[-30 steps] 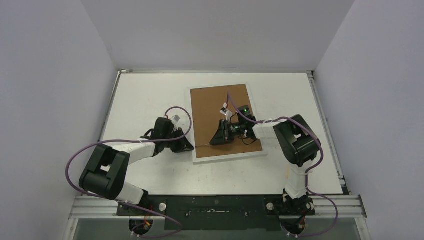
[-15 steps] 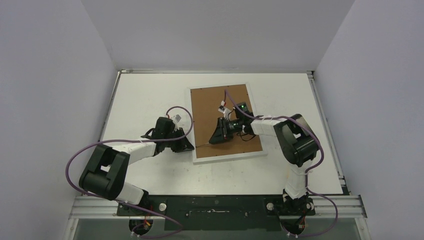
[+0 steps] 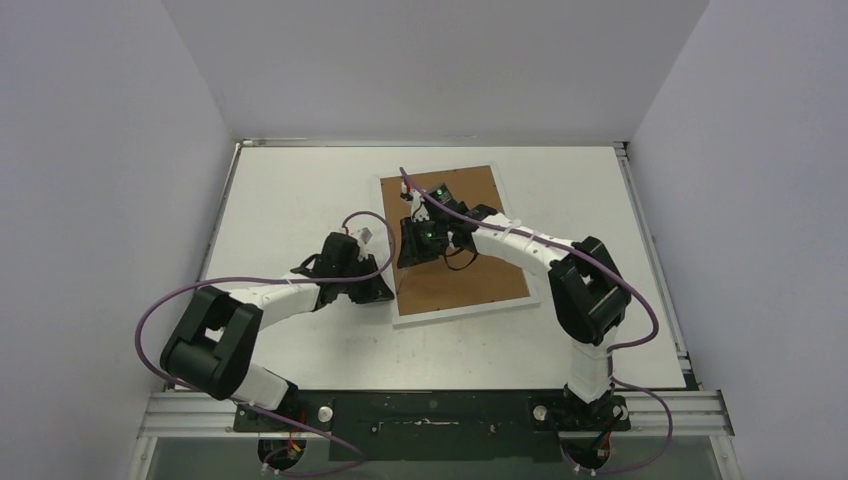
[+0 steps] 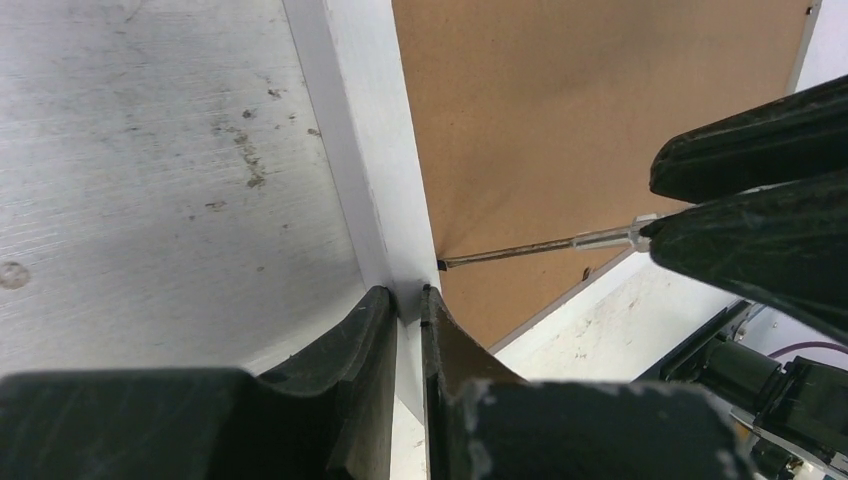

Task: Take the photo out of the frame
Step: Release the photo frame item from the photo frame.

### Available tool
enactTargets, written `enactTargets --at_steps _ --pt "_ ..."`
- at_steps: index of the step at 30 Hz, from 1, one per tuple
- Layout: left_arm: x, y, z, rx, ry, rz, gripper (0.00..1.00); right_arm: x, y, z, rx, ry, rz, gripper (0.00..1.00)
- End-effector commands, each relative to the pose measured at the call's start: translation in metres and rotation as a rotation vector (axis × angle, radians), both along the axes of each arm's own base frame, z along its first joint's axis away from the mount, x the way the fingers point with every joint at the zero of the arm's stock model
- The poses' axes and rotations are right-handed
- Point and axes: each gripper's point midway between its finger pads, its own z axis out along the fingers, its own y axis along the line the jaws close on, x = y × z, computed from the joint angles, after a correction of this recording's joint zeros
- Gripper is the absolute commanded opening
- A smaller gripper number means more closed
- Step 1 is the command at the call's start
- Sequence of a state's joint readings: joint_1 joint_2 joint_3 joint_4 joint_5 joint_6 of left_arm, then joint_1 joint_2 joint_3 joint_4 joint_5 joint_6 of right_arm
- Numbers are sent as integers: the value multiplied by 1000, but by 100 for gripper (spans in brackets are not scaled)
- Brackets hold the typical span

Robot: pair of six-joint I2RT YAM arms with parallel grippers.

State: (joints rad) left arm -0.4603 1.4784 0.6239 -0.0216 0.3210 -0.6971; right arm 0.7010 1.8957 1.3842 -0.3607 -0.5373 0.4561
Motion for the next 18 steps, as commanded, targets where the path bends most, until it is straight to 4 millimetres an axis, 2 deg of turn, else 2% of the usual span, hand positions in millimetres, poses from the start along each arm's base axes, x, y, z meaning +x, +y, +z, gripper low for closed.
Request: enactTargets --at_steps 1,5,9,14,18 --pt "-2 -33 1 -53 -35 -77 0 -51 29 1 -71 52 80 5" --pt "-2 -37 2 -60 -39 -74 0 -60 42 10 -71 45 67 5" --pt "0 -37 4 -69 -44 -49 0 -64 45 13 -38 53 19 5" --pt "2 -32 8 -65 -55 -20 0 -50 22 11 -42 22 -73 5" --pt "1 -31 7 -58 -49 -21 0 -47 15 22 -15 -1 -80 5"
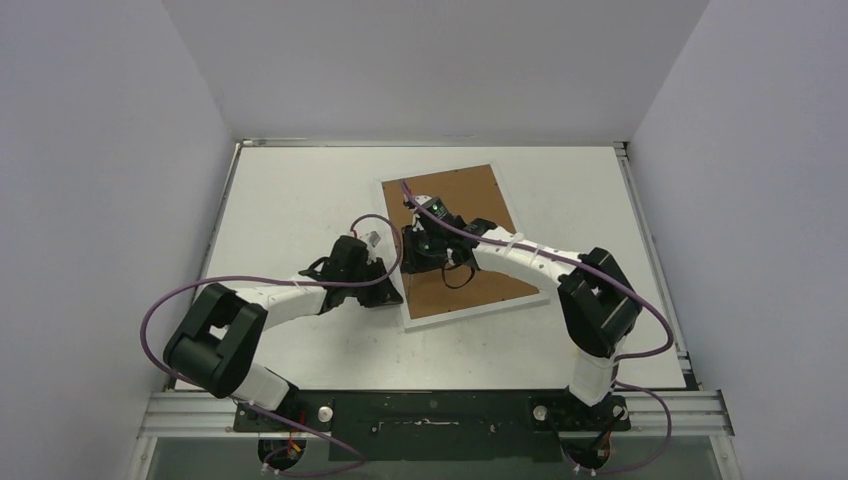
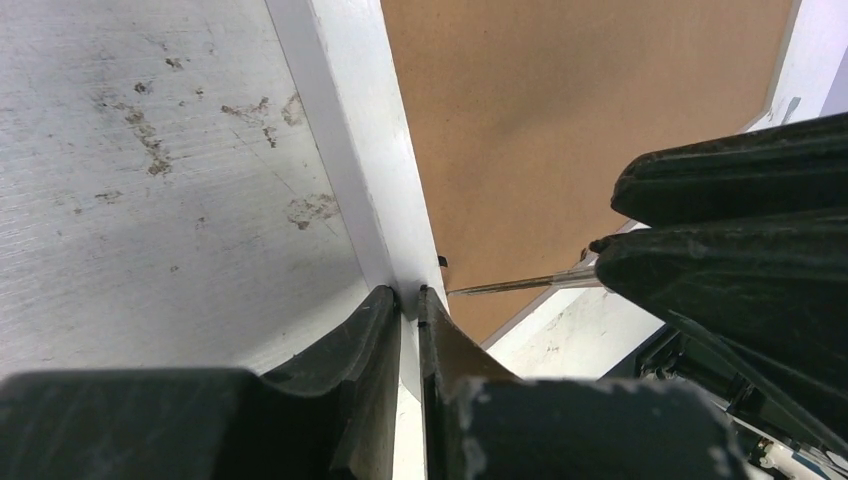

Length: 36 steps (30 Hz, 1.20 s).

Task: Take the photo out of the frame
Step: Release the photo frame item from the photo frame, then adjust the screwdriver.

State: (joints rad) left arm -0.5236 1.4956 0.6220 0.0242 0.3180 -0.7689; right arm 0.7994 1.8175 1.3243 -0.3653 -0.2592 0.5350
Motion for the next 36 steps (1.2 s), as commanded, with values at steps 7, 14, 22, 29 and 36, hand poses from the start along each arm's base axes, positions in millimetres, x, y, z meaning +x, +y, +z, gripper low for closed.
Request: enactTargets --at_steps 7,14,22,29,36 --pt "11 -2 8 -1 -70 23 0 -17 -16 22 115 74 -26 5" --pt "12 15 30 52 -121 27 0 14 -79 28 251 39 -93 5" --pt "-1 -28 107 -85 -453 -171 38 24 -89 63 383 -16 -84 5" --pt "-14 -59 149 -77 -756 -281 68 14 -75 95 492 -28 -50 5" --pt "0 -66 144 19 -837 -340 53 -5 -61 107 534 11 -1 5"
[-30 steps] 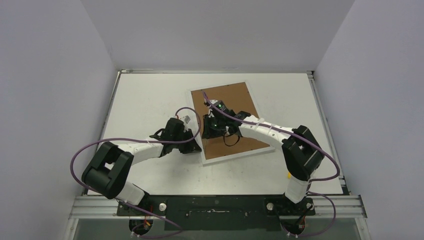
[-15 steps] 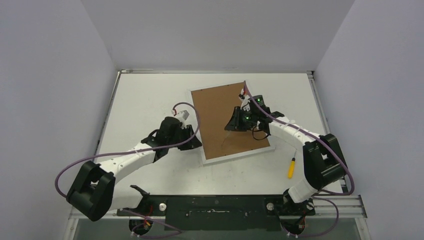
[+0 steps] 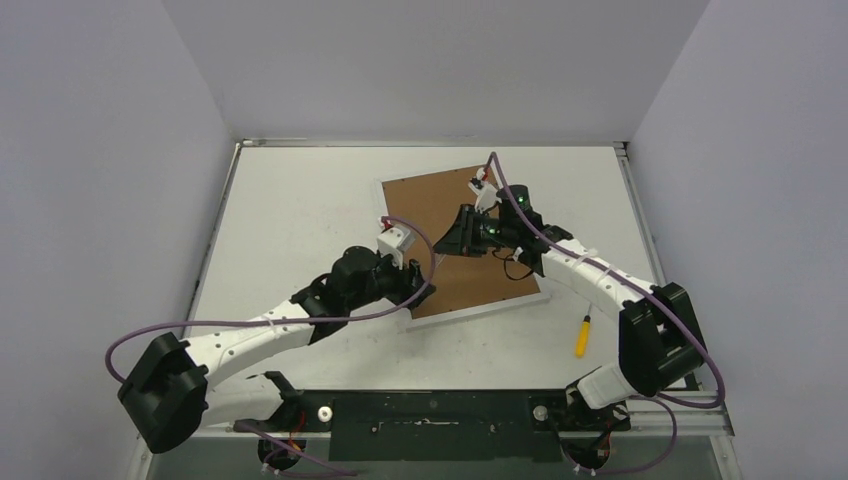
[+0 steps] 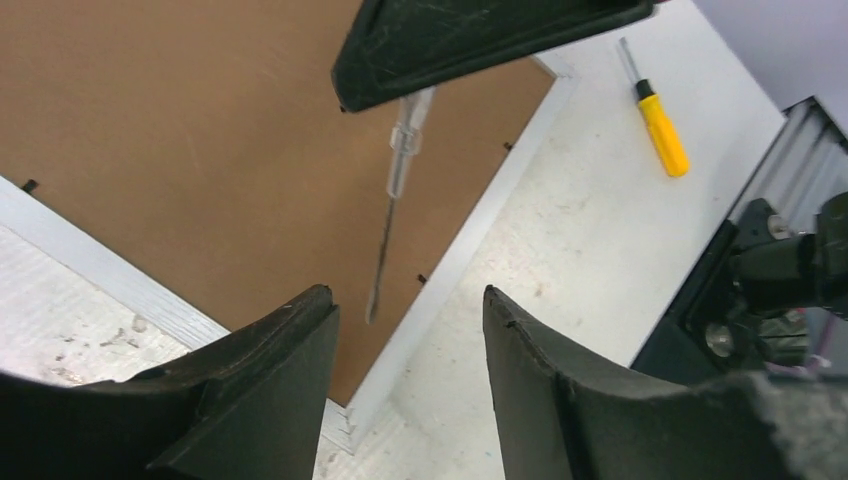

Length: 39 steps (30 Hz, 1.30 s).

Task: Take the photo out of the frame
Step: Adjust the screwdriver.

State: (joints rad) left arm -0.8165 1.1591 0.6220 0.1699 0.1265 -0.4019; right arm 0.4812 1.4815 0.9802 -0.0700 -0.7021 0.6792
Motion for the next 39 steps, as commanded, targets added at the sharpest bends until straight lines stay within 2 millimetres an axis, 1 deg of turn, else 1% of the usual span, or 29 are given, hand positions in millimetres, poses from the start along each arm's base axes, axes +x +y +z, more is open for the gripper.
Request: enactTargets --at_steps 1,3,6,9,11,12,14,16,18,20,21,22,23,25,28,34,39 --pt "22 -9 20 28 -152 -2 51 -14 15 33 86 -58 59 5" --pt "26 -11 17 48 -154 3 45 -17 18 36 90 -64 69 5" --pt "31 -12 14 64 -154 16 33 -22 21 39 97 -63 81 5" --pt "36 -8 11 89 -170 44 15 -25 21 39 93 -64 98 5" --pt "36 -4 10 108 -213 32 2 -27 16 31 55 -55 109 7" --pt "37 0 8 121 -238 35 0 -30 12 25 29 -41 114 8" --pt "36 6 2 159 -276 19 0 -36 4 11 -24 -14 132 10" --pt "17 -2 -7 188 -320 -136 0 -44 -2 1 -65 5 161 14" --pt "9 -2 -16 237 -364 -206 0 -53 -8 -4 -89 17 187 32" --pt "9 4 -21 281 -392 -211 0 -59 -13 -3 -110 4 199 60" --pt "9 7 -23 299 -408 -214 0 -62 -15 -1 -118 3 199 71" --pt "8 9 -25 317 -430 -232 0 -63 -19 -1 -131 -6 195 79" --pt "6 11 -26 331 -457 -252 0 -65 -21 0 -141 -11 191 82" --pt "-1 10 -25 337 -510 -306 0 -69 -25 -1 -153 -2 193 84" --pt "-17 3 -27 341 -579 -409 0 -79 -24 -5 -142 37 233 83" --pt "-24 -3 -36 384 -578 -464 0 -90 -20 -17 -160 97 284 72" --pt "-26 -9 -38 395 -580 -477 0 -97 -7 -24 -179 113 320 58"
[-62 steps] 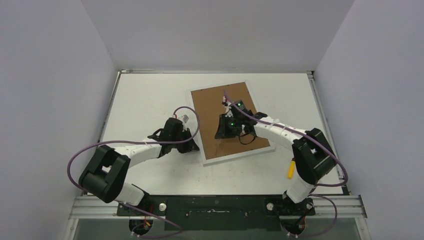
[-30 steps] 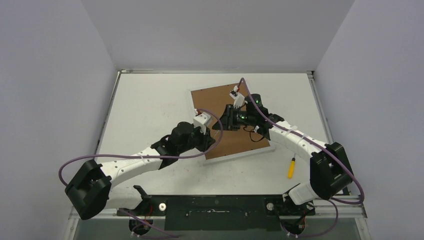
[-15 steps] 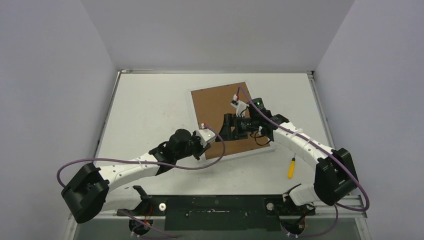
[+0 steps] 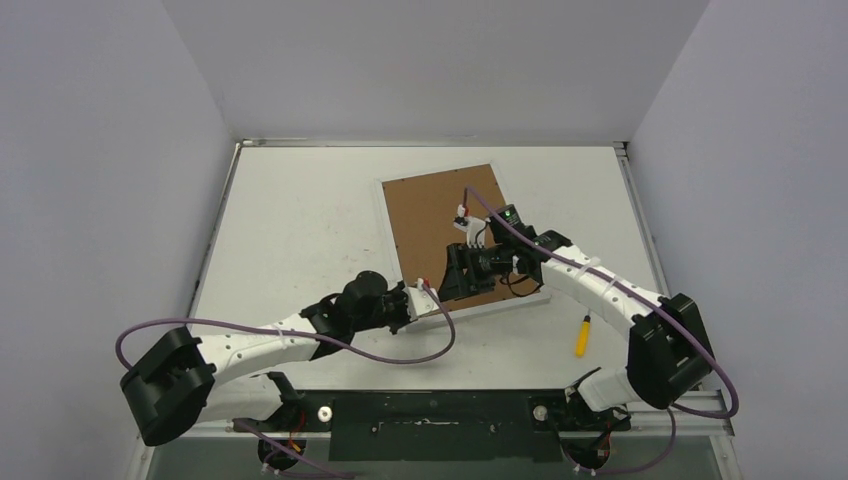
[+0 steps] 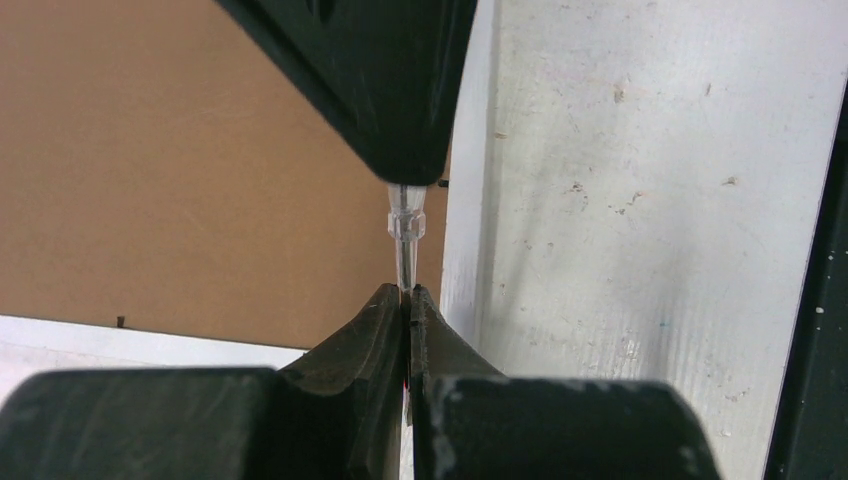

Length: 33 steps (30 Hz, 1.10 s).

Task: Take the photo out of the frame
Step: Adjust the screwdriver.

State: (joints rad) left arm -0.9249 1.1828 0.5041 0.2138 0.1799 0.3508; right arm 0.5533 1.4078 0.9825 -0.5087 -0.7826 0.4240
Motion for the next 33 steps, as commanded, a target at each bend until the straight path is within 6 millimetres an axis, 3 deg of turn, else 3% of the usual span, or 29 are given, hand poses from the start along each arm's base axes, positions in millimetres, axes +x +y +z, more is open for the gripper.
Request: enactTargets --at_steps 1,13,17,19,22,24,30,33 --pt "1 -13 15 -12 -49 -41 0 -6 15 4 8 -13 55 55" --pt "3 -14 15 -10 -43 -15 0 -6 21 -3 24 6 21 25" --pt "2 -13 14 -12 -38 -11 3 3 14 -1 30 -10 -31 6" --pt "5 -12 17 -31 -40 16 19 11 8 -1 29 -23 -67 5" --pt "12 -7 23 -84 -33 106 36 23 -7 -3 16 -31 -118 5" --pt "17 -3 31 -146 -17 179 55 31 -16 -8 -2 -39 -140 5" --pt "55 28 49 -376 207 695 99 53 -16 -24 49 -35 -133 5" --pt "59 44 35 -340 346 874 96 65 -10 -36 53 -23 -131 5"
